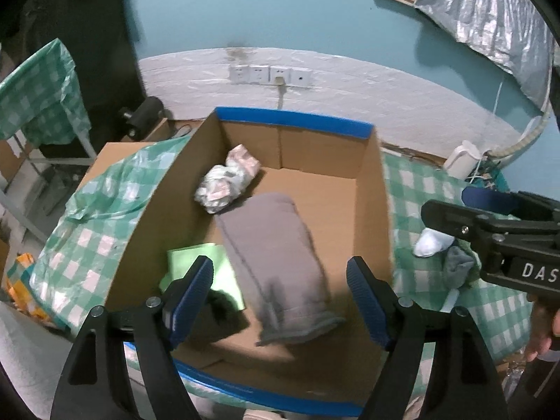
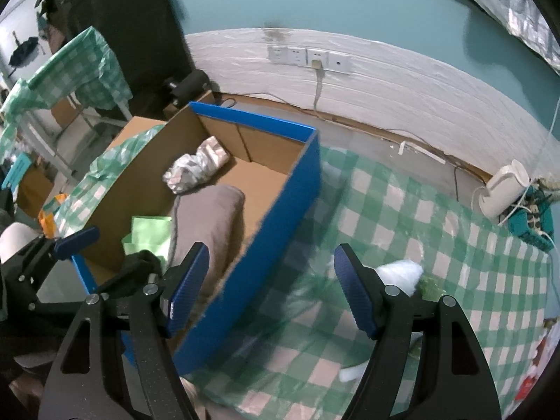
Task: Organize soft objects
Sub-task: 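Move both open tools from the box back over the remaining items on the cloth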
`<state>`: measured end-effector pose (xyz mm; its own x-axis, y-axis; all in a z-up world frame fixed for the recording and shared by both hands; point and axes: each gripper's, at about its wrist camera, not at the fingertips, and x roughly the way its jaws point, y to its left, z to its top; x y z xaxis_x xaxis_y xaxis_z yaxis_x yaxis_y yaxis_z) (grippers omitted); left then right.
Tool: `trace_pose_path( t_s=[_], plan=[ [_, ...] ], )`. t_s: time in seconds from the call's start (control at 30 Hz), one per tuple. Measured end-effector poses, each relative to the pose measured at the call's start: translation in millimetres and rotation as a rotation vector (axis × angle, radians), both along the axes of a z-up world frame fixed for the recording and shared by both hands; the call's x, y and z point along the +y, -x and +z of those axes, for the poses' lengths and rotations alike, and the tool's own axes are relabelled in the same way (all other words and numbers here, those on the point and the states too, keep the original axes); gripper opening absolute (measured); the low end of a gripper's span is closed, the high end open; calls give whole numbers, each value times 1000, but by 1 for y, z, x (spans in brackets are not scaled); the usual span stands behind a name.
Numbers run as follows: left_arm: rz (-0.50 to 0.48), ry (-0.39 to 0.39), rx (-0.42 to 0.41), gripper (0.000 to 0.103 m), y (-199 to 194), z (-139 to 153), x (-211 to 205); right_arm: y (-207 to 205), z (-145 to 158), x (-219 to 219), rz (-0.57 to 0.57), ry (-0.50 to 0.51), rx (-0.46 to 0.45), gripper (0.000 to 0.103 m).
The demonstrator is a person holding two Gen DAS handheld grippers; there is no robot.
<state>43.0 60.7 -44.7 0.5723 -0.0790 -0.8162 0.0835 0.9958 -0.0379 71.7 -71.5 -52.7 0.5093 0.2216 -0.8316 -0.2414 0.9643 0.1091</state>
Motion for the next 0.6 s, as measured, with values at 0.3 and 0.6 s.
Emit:
trace_pose_path(
  t_s=[0.3,0.6],
  plan=[
    [-93,-8,-46,80,7,4,-36,11,-4,-44,-66,-13,9,77],
    [-129,14,-15,76,4,4,-64,20,-3,-91,-134,-5,-5,78]
  ],
)
